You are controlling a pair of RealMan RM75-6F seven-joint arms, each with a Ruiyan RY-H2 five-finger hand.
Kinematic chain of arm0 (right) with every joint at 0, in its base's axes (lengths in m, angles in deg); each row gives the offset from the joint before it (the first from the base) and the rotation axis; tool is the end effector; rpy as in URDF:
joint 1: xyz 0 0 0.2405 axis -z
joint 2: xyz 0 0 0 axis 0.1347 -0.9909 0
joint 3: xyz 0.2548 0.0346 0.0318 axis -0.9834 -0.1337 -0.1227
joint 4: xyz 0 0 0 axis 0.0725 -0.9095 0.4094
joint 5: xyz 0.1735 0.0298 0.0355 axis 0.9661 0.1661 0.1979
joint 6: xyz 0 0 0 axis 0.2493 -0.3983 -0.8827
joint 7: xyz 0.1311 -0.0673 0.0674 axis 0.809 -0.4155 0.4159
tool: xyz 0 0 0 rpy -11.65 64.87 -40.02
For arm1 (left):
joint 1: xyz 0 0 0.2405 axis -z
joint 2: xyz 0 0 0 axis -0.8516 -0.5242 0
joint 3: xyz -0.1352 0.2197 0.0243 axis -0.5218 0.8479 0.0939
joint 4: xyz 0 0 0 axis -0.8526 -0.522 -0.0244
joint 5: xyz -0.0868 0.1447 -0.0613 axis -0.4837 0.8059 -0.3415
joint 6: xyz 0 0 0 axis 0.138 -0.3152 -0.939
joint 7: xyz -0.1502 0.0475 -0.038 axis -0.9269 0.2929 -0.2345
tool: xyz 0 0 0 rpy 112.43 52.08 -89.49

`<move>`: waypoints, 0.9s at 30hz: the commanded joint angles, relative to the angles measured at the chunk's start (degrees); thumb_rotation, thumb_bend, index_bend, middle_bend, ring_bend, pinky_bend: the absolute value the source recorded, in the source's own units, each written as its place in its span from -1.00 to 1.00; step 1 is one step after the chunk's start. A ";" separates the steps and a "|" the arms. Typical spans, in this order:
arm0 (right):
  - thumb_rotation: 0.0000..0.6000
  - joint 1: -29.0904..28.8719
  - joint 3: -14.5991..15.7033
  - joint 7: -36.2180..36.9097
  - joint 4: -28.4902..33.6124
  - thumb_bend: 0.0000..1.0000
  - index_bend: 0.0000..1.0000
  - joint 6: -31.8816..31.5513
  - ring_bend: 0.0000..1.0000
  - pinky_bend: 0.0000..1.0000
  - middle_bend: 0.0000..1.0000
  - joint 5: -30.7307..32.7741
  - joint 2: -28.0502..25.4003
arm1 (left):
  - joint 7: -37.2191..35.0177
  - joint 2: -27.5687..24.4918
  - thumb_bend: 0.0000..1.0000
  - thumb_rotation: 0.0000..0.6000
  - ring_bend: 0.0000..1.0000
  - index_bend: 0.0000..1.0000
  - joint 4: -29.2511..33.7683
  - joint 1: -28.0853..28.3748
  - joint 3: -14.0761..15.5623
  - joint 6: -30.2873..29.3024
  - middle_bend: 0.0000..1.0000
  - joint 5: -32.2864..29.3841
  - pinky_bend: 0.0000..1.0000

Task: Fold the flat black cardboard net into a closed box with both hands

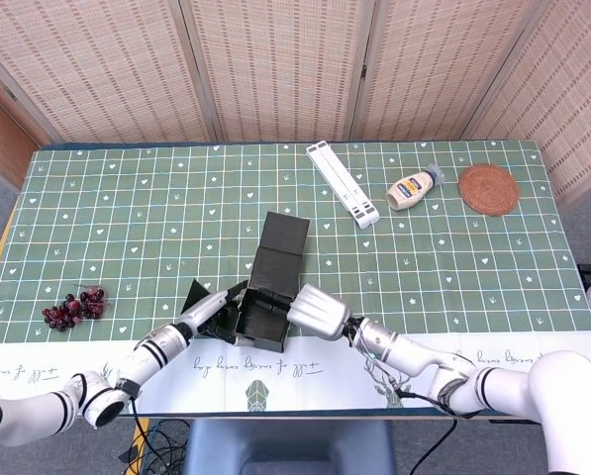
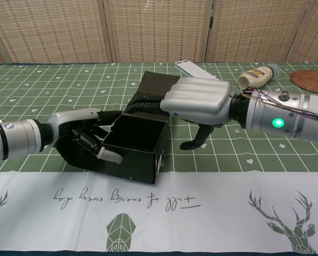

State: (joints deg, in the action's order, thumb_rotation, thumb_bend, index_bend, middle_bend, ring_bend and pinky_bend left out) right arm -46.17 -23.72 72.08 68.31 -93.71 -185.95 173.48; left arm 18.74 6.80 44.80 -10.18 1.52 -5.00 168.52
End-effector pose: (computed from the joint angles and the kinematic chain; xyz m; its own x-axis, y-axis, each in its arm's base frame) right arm -0.0822 -0.3351 -0.0265 0.6948 0.0524 0.7173 -0.3502 -0.8465 0.4010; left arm -0.1594 0.3485 -0.0402 -0.1679 0.7067 0.6873 0.9337 -0.1097 0.3409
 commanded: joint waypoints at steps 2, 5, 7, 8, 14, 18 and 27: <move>1.00 2.20 -1.00 0.45 2.45 -0.52 -1.00 -1.03 0.46 1.00 -0.94 2.89 -1.15 | 6.14 -1.33 -0.85 1.00 0.00 -1.00 2.73 -1.38 -0.99 -0.75 -1.00 -2.03 0.62; 1.00 4.17 -1.45 1.61 5.58 -0.53 -1.00 -0.94 0.46 1.00 -0.93 6.18 -2.62 | 10.36 -2.35 -0.85 1.00 -0.01 -1.00 4.74 -2.50 -1.41 -1.89 -1.00 -3.22 0.62; 1.00 5.40 -1.54 2.12 7.74 -0.53 -1.00 -0.61 0.46 1.00 -0.90 8.33 -3.83 | 12.25 -3.17 -0.85 1.00 -0.02 -1.00 6.17 -3.24 -1.63 -2.85 -1.00 -3.60 0.62; 1.00 5.96 -1.50 2.38 8.78 -0.53 -1.00 -0.37 0.46 1.00 -0.87 9.30 -4.41 | 13.04 -3.61 -0.85 1.00 -0.02 -1.00 6.83 -3.60 -1.67 -3.28 -1.00 -3.70 0.62; 1.00 8.84 -0.53 4.16 13.73 -0.53 -1.00 2.32 0.46 1.00 -0.79 14.71 -7.82 | 16.25 -7.47 -0.85 1.00 -0.02 -1.00 11.42 -5.81 -1.63 -5.88 -1.00 -3.18 0.62; 1.00 8.73 -0.31 5.02 14.13 -0.53 -1.00 6.86 0.46 1.00 -0.71 18.12 -8.31 | 17.25 -10.12 -0.85 1.00 -0.02 -1.00 14.30 -7.22 -1.61 -7.49 -1.00 -2.62 0.62; 1.00 4.18 -4.68 5.38 8.46 -0.53 -1.00 15.08 0.46 1.00 -0.74 23.45 -3.05 | 17.50 -13.77 -0.85 1.00 -0.03 -1.00 18.46 -9.17 -1.85 -9.29 -1.00 -1.43 0.62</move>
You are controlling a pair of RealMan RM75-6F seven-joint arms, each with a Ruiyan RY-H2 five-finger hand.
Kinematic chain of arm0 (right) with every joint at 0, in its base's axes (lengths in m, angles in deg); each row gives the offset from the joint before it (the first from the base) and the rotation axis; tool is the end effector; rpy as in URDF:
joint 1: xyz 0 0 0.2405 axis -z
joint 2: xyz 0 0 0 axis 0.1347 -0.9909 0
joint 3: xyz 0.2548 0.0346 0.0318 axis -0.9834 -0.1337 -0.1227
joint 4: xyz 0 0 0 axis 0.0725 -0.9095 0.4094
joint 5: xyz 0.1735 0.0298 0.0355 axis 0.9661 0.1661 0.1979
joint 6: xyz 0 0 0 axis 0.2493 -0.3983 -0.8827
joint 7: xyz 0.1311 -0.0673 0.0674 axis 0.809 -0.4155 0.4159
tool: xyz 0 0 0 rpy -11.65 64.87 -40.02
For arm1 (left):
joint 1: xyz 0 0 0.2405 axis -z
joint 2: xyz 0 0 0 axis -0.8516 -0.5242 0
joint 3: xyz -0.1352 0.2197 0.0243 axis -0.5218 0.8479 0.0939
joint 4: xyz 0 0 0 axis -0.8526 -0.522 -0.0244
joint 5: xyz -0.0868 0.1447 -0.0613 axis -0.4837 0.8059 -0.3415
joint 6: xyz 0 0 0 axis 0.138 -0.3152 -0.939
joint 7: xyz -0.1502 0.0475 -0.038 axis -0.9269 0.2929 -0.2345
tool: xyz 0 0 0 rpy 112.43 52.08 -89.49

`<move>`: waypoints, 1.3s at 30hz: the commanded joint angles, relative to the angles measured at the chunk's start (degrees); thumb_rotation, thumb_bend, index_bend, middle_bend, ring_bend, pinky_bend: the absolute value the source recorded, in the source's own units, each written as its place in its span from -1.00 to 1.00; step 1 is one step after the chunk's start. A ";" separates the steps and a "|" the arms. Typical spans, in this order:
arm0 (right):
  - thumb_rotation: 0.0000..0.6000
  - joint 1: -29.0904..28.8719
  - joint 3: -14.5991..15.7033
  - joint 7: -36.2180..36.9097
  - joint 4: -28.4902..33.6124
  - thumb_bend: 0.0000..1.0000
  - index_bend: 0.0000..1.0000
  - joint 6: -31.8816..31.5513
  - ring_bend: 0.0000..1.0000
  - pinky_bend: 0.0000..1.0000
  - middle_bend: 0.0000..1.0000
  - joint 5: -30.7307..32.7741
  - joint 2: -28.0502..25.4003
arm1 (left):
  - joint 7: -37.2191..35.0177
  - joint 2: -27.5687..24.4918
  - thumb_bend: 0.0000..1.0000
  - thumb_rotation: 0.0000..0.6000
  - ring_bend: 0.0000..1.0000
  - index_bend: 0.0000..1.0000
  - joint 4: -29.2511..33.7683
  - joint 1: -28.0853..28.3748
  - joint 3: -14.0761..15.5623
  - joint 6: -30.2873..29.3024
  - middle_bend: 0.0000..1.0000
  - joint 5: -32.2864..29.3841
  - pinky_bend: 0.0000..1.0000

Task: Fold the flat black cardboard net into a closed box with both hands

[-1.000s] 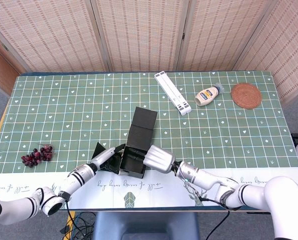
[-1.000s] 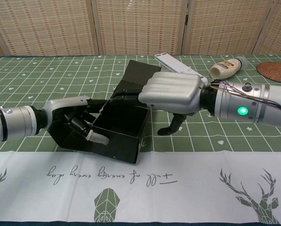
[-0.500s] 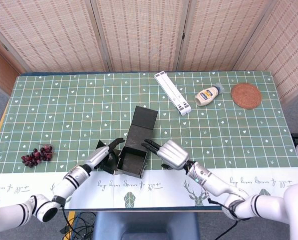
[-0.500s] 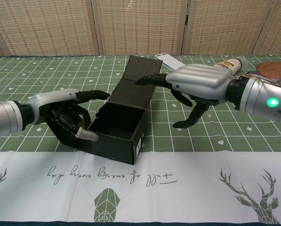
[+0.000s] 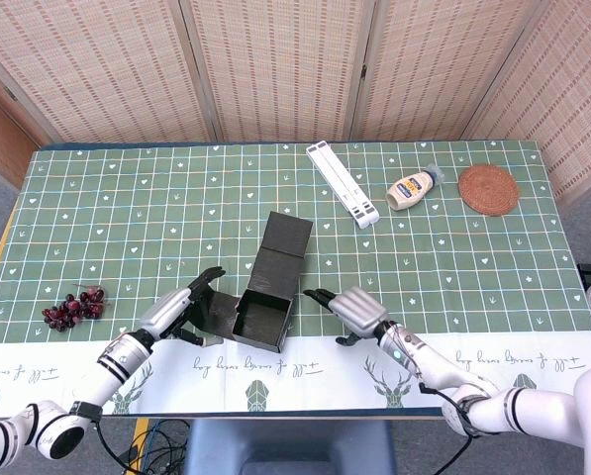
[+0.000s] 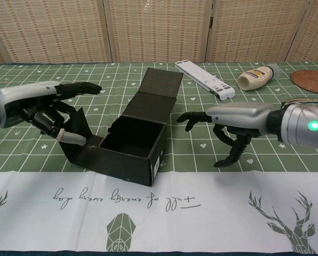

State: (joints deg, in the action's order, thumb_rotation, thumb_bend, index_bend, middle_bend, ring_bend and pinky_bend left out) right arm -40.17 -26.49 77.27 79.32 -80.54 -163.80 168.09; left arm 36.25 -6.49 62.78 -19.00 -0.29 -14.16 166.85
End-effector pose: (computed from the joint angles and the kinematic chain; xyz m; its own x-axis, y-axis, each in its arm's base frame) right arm -0.1416 -0.3327 -0.0205 0.5248 -0.4562 0.7186 -0.7958 -0.5627 0.2238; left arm -0.1738 0.3212 0.0364 -0.0969 0.5656 0.8189 0.9427 -0.2119 0.2578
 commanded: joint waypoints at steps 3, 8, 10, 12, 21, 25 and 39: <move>1.00 -3.74 -3.85 0.38 -5.49 -0.53 -1.00 3.42 0.46 1.00 -0.79 2.08 4.96 | -0.23 -1.09 -0.85 1.00 -0.03 -1.00 0.96 -0.75 -0.07 -0.10 -1.00 0.33 0.62; 1.00 -6.49 -6.78 1.65 -10.00 -0.53 -1.00 5.01 0.46 1.00 -0.81 3.02 9.20 | -0.66 -1.85 -0.85 1.00 -0.03 -1.00 1.26 -1.29 -0.16 0.17 -1.00 0.29 0.62; 1.00 -7.33 -7.98 2.85 -11.57 -0.53 -1.00 5.04 0.46 1.00 -0.81 3.09 10.84 | -0.85 -2.00 -0.85 1.00 -0.03 -1.00 1.25 -1.55 -0.28 0.09 -1.00 0.31 0.62; 1.00 -7.96 -8.65 3.76 -11.98 -0.53 -1.00 5.67 0.46 1.00 -0.82 3.32 11.36 | -1.15 -2.23 -0.85 1.00 -0.03 -1.00 1.35 -1.81 -0.31 0.05 -1.00 0.44 0.62; 1.00 -5.13 -8.50 8.82 -9.32 -0.94 -1.00 5.39 0.46 1.00 -0.86 6.29 10.72 | -2.31 -3.07 -0.85 1.00 -0.03 -1.00 1.90 -2.79 -0.31 -0.42 -1.00 1.47 0.62; 1.00 -3.95 -9.02 11.24 -9.30 -1.00 -1.00 5.44 0.46 1.00 -0.87 8.76 11.98 | -2.32 -2.99 -0.85 1.00 -0.03 -1.00 2.11 -2.94 -0.55 -0.69 -1.00 1.86 0.62; 1.00 -4.85 -12.51 16.20 -17.27 -1.00 -1.00 5.75 0.46 1.00 -0.81 11.47 21.88 | -2.88 -3.24 -0.85 1.00 0.02 -1.00 1.90 -4.13 -1.01 -1.85 -1.00 2.20 0.62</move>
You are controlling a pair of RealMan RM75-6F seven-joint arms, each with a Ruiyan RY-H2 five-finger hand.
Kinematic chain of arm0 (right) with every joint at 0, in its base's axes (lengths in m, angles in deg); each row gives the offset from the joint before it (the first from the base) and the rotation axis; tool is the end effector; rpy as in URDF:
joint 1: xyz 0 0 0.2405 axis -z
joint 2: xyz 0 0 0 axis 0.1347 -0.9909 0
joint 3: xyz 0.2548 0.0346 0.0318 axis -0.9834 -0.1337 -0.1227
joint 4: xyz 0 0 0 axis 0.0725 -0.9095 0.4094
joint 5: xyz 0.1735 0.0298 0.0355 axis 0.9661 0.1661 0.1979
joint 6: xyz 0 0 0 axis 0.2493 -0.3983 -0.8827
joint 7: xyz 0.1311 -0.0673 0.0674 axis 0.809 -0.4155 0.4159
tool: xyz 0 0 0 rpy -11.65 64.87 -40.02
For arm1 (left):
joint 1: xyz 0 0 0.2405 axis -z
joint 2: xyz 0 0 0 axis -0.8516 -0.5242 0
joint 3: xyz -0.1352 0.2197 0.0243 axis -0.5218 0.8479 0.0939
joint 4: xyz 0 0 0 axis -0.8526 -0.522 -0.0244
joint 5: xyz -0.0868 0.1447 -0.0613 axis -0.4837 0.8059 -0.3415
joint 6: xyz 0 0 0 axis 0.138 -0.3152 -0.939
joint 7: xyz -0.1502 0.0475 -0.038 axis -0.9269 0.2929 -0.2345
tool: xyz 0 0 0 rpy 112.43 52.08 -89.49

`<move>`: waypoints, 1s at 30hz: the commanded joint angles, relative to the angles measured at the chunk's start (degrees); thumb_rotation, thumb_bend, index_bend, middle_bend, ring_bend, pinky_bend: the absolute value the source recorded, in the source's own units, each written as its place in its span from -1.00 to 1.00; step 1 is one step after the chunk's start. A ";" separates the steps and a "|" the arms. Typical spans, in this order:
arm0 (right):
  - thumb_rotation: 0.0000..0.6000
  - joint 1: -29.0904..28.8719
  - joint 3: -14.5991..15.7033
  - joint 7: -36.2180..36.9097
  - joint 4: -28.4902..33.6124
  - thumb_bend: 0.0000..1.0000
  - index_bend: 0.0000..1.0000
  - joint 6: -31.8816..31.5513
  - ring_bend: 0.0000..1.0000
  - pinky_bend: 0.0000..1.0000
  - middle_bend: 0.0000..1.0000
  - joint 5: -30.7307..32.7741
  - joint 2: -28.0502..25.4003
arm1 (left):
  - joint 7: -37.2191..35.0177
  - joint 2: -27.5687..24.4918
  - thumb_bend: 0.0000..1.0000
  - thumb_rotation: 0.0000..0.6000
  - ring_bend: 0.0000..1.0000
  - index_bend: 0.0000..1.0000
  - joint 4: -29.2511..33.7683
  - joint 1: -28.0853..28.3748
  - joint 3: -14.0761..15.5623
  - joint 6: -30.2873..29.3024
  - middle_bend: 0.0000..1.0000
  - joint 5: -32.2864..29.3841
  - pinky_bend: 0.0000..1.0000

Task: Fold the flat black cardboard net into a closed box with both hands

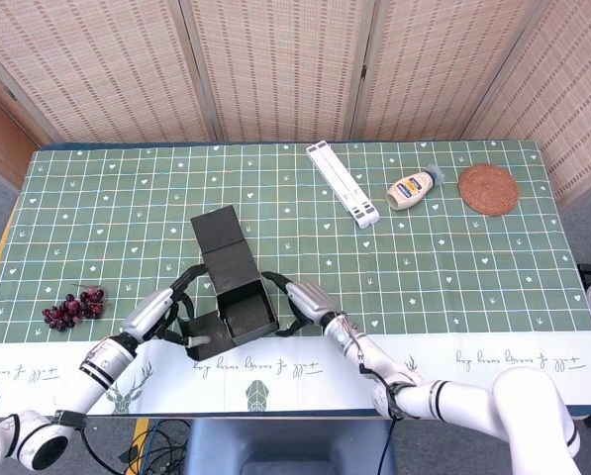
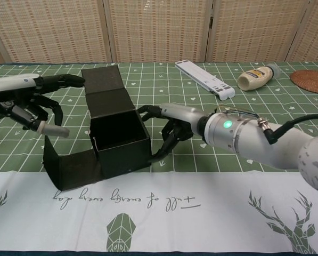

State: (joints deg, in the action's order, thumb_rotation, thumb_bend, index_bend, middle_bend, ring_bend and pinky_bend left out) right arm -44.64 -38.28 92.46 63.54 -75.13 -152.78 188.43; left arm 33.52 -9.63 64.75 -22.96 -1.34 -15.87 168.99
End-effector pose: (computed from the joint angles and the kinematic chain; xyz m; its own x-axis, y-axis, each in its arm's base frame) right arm -0.0840 -0.3572 -0.1015 0.0370 -0.6322 0.7739 -0.9521 -0.2576 -0.1649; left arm -0.1873 0.3126 0.0572 -0.1543 0.5351 0.8306 0.9402 -0.1789 0.2899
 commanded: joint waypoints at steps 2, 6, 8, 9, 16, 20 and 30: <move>1.00 -0.54 -1.08 1.98 -2.77 -1.00 -1.00 0.59 0.46 1.00 -0.79 0.32 2.86 | -0.43 -0.27 -0.85 1.00 0.02 -1.00 -0.17 -0.46 0.04 -0.38 -1.00 0.10 0.62; 1.00 -0.79 -1.77 3.85 -4.60 -1.00 -1.00 0.76 0.46 1.00 -0.72 -0.32 4.93 | -0.79 -0.61 -0.85 1.00 0.05 -1.00 -0.35 -1.05 0.14 -0.88 -1.00 0.18 0.62; 1.00 -0.83 -1.93 4.51 -5.57 -1.00 -1.00 0.40 0.46 1.00 -0.68 -0.93 6.05 | -0.89 -0.80 -0.85 1.00 0.05 -1.00 -0.41 -1.37 0.17 -1.17 -1.00 0.22 0.62; 1.00 -0.86 -2.01 4.79 -6.01 -1.00 -1.00 0.30 0.47 1.00 -0.64 -1.13 6.51 | -0.95 -0.90 -0.85 1.00 0.01 -1.00 -0.41 -1.49 0.18 -1.28 -1.00 0.24 0.62; 1.00 -0.50 -2.47 5.09 -9.78 -0.97 -0.64 -2.47 0.55 1.00 -0.32 -2.37 10.09 | -1.00 -1.54 -0.85 1.00 0.05 -1.00 -0.52 -2.43 -0.21 -2.59 -1.00 0.20 0.62; 1.00 0.93 -3.47 7.18 -9.08 -0.94 -0.46 -4.64 0.56 1.00 -0.20 -3.00 9.47 | -0.11 -1.58 -0.85 1.00 0.00 -1.00 -1.12 -3.22 -1.02 -4.36 -1.00 -0.21 0.62; 1.00 6.87 -6.86 16.77 0.29 -0.90 -0.37 -6.21 0.56 1.00 -0.15 -1.33 1.53 | 7.24 2.86 -0.85 1.00 0.05 -1.00 -6.85 -5.67 -4.29 -12.25 -1.00 -1.70 0.62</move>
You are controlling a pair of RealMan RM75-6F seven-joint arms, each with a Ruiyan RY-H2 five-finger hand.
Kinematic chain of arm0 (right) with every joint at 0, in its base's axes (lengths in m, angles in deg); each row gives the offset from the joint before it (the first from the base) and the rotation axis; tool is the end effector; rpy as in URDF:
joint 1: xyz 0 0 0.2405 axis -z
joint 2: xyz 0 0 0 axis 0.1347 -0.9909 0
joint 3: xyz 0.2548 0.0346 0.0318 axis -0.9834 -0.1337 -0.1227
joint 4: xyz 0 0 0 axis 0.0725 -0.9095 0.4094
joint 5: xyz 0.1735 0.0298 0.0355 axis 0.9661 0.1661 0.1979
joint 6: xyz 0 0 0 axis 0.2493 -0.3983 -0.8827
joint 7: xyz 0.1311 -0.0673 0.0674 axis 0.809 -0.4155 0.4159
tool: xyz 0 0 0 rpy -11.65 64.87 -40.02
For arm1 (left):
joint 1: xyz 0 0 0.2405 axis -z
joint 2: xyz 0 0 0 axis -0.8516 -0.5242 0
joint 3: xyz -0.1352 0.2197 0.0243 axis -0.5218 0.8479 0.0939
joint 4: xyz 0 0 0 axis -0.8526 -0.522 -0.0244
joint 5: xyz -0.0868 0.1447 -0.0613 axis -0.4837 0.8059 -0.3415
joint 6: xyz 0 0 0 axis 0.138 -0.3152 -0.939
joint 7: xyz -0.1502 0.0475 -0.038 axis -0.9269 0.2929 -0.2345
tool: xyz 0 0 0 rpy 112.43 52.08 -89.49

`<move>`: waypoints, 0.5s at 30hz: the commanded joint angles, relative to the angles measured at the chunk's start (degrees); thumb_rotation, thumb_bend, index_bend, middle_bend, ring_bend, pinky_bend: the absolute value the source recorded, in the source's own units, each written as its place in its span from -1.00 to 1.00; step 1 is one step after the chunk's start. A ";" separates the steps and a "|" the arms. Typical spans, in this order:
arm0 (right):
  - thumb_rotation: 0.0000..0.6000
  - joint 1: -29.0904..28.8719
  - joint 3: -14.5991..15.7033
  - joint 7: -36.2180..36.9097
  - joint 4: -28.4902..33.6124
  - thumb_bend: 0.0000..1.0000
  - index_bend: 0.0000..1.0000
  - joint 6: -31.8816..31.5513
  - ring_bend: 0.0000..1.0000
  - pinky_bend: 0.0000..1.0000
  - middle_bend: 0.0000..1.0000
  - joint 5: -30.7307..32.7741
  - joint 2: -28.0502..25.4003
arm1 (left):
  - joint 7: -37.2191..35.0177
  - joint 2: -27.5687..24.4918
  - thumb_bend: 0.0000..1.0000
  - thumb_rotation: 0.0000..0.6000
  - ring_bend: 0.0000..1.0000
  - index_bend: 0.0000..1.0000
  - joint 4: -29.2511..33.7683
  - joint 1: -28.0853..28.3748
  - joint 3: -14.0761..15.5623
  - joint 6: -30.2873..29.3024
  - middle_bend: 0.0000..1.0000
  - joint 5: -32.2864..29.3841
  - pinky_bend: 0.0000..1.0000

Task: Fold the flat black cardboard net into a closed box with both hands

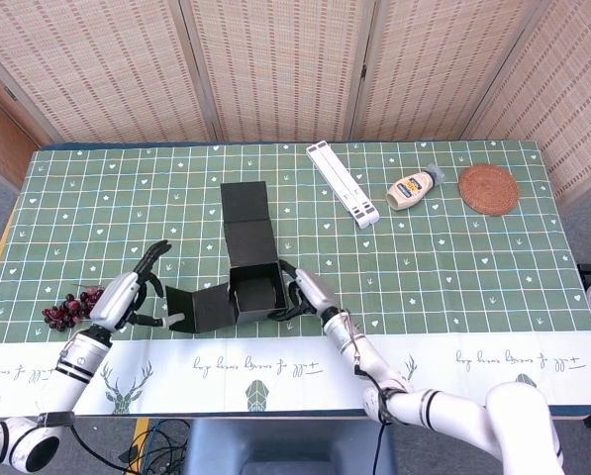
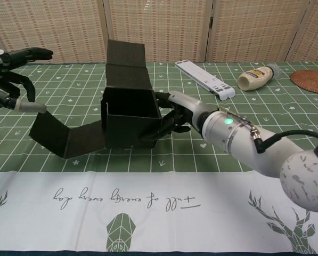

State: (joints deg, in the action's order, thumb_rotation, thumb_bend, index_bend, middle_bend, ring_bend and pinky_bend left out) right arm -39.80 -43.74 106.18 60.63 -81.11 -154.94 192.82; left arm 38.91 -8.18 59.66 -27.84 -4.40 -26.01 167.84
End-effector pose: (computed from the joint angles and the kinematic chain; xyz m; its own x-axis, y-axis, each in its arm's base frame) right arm -0.0899 -0.3647 -0.0941 -0.3295 -0.5481 0.7688 -0.8991 -0.0662 -0.4326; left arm -0.2113 0.3227 0.0912 -0.1321 0.2963 0.9459 0.9508 -0.2319 0.2055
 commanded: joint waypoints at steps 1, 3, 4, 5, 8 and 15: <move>1.00 2.59 -1.84 4.07 4.28 -0.90 -0.37 -0.32 0.56 1.00 -0.14 1.11 -3.72 | 2.57 1.95 -0.85 1.00 0.08 -1.00 -2.51 -0.98 -1.66 -3.04 -1.00 -0.62 0.62; 1.00 3.92 -2.78 6.67 6.93 -0.90 -0.36 -0.19 0.56 1.00 -0.13 1.79 -5.73 | 4.15 3.68 -0.86 1.00 0.06 -1.00 -4.74 -1.35 -2.53 -5.25 -1.00 -0.60 0.62; 1.00 4.44 -3.13 7.68 7.96 -0.90 -0.35 -0.10 0.56 1.00 -0.12 2.02 -6.57 | 4.54 4.38 -0.85 1.00 0.04 -1.00 -5.69 -1.47 -2.83 -5.95 -1.00 -0.61 0.62; 1.00 5.12 -3.48 9.04 9.32 -0.90 -0.35 0.07 0.56 1.00 -0.12 2.15 -7.67 | 4.79 5.28 -0.85 1.00 0.00 -1.00 -6.87 -1.59 -3.26 -6.76 -1.00 -0.70 0.62; 1.00 6.53 -4.21 11.79 11.75 -0.90 -0.35 0.21 0.56 1.00 -0.12 2.57 -9.65 | 4.88 6.77 -0.86 1.00 -0.02 -1.00 -9.26 -1.62 -4.02 -7.84 -1.00 -0.76 0.62; 1.00 8.45 -4.78 15.49 13.99 -0.90 -0.33 0.31 0.56 1.00 -0.12 3.34 -11.46 | 6.94 10.15 -0.85 1.00 -0.03 -1.00 -14.85 -0.53 -4.88 -10.16 -1.00 1.30 0.62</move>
State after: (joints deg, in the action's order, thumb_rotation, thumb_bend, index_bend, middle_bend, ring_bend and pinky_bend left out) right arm -31.53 -48.44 121.46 74.45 -80.85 -151.72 181.49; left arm 45.29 1.11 45.72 -28.75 -8.93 -35.42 168.49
